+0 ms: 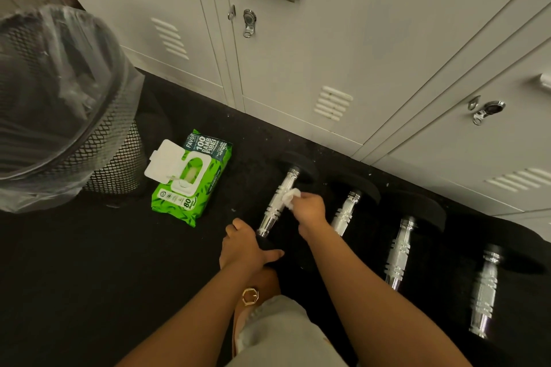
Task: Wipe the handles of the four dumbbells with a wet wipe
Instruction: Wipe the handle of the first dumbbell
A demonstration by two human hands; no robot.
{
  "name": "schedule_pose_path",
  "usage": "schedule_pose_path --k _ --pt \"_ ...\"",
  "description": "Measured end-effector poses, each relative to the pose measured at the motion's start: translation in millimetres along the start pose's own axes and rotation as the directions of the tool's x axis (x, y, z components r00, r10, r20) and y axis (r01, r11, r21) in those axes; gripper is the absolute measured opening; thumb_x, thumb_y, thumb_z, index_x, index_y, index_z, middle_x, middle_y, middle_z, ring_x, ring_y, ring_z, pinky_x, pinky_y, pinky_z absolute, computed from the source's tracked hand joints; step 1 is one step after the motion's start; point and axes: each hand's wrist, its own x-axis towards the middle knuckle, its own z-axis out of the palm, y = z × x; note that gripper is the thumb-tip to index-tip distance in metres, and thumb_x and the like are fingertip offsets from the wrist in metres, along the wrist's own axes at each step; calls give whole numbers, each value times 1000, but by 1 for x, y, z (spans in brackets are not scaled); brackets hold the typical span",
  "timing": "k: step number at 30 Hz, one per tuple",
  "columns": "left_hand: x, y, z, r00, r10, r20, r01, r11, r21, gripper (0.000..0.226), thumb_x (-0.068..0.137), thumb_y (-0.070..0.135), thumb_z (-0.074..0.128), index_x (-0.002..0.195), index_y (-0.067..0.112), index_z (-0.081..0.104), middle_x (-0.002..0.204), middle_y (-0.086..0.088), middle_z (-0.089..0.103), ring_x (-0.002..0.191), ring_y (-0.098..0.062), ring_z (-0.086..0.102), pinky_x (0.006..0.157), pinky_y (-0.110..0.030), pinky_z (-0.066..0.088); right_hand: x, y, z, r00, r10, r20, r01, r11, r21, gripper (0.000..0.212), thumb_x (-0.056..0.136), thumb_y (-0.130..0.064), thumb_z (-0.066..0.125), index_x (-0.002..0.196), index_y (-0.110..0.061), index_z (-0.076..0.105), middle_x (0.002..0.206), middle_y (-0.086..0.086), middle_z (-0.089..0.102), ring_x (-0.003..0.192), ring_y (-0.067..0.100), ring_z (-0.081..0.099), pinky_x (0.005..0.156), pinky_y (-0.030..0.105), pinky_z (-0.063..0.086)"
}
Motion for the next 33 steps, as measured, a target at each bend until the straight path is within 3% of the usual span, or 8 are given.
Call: schedule_pose_path --k 5,9,13,17,21,24,29,33 --pt "1 -2 1 1000 -4 -4 4 1000 1 108 58 48 86 135 4 24 140 -17 34 130 -32 40 104 -42 43 -18 19 4 999 -29 38 37 974 -225 16 84 -14 60 88 -3 71 76 7 61 65 16 54 52 23 40" --pt "1 -1 2 1000 1 -2 -1 1000 -7 108 58 48 86 135 3 25 140 -17 34 130 -33 40 104 -42 42 -12 25 5 993 57 99 -35 977 -211 15 83 -10 59 75 -5 71 82 14 68 77 22 62 65 28 48" --pt "1 -1 2 1000 -13 -7 13 1000 3 112 58 49 86 137 3 22 141 -17 32 131 -33 39 105 -42 42 -20 26 9 1000 -4 25 10 968 -250 20 88 -14 56 88 -2 73 85 12 68 73 16 58 61 25 44" --pt "-1 1 2 1000 -20 -1 20 1000 -13 114 59 43 87 141 3 18 144 -19 30 134 -33 36 106 -43 40 -36 36 9 994 21 105 20 928 -372 24 89 -14 54 103 -1 69 100 13 66 82 18 56 50 19 40" --pt "-7 3 2 1000 -3 -25 3 1000 -7 118 61 46 85 144 3 13 145 -20 28 133 -34 36 106 -42 40 -43 20 -11 957 -53 284 207 812 -546 24 87 -11 56 107 -3 68 105 15 67 82 17 55 53 19 41" --pt "-14 5 -1 999 25 -27 -25 1000 16 123 62 50 83 148 3 8 148 -21 23 136 -35 33 107 -43 38 -58 7 -37 900 -137 413 311 867 -390 27 87 -7 59 113 -8 66 98 14 65 87 16 56 68 23 46" --pt "-33 12 -1 986 116 -117 -108 992 69 123 63 57 79 149 4 10 151 -19 19 140 -34 26 113 -42 30 -80 -13 -81 838 -179 515 314 930 -189 37 91 1 52 116 -26 54 101 24 56 94 28 59 67 23 52" --pt "-55 29 5 931 302 -205 -277 950 145 97 77 53 70 147 7 21 154 -13 19 142 -28 23 116 -41 26 -92 -24 -108 846 -231 480 371 902 -220 28 91 4 49 115 -5 59 114 19 58 89 14 60 70 21 53"
